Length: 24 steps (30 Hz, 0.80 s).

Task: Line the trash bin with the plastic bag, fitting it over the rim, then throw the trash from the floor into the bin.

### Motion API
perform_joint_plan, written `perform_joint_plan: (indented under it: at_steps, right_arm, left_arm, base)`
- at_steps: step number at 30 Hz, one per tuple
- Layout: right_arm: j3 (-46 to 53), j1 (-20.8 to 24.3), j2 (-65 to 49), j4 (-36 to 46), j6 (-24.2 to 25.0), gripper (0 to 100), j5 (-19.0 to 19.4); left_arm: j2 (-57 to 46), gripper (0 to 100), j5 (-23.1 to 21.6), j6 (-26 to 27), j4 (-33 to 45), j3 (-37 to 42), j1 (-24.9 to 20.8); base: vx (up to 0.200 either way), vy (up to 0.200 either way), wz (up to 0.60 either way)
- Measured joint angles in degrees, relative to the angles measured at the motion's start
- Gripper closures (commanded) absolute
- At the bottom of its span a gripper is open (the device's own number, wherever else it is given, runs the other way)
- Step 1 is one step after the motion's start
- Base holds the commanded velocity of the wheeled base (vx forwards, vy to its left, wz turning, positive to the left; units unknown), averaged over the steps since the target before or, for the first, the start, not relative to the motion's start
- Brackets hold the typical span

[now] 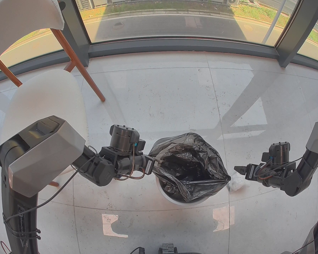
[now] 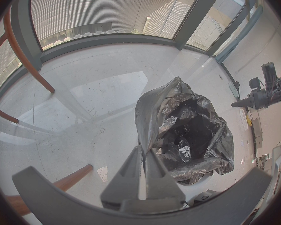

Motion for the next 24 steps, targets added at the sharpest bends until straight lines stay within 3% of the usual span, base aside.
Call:
perform_joint_plan:
  at_steps: [10, 17, 24]
  right_arm:
    - [-2.22, 1.02, -1.32, -0.15, 0.17, 0, 0.04]
    - [-3.71, 2.88, -1.76, -0.20, 2.30, 0, -0.05]
    - [-4.14, 4.66, -1.87, -0.20, 3.07, 0, -0.54]
  left_arm:
    - [0.23, 0, -0.02, -0.07, -0.02, 0.74, 2.97]
    - [-0.49, 0, -0.37, -1.08, -0.43, 1.66, 0.63]
    - [-3.52, 0, -0.13, -10.78, 3.43, 2.85, -4.00]
  base:
    - [0.000, 0.000, 0.00]
    - [0.000, 0.000, 0.00]
    - [0.000, 0.000, 0.00]
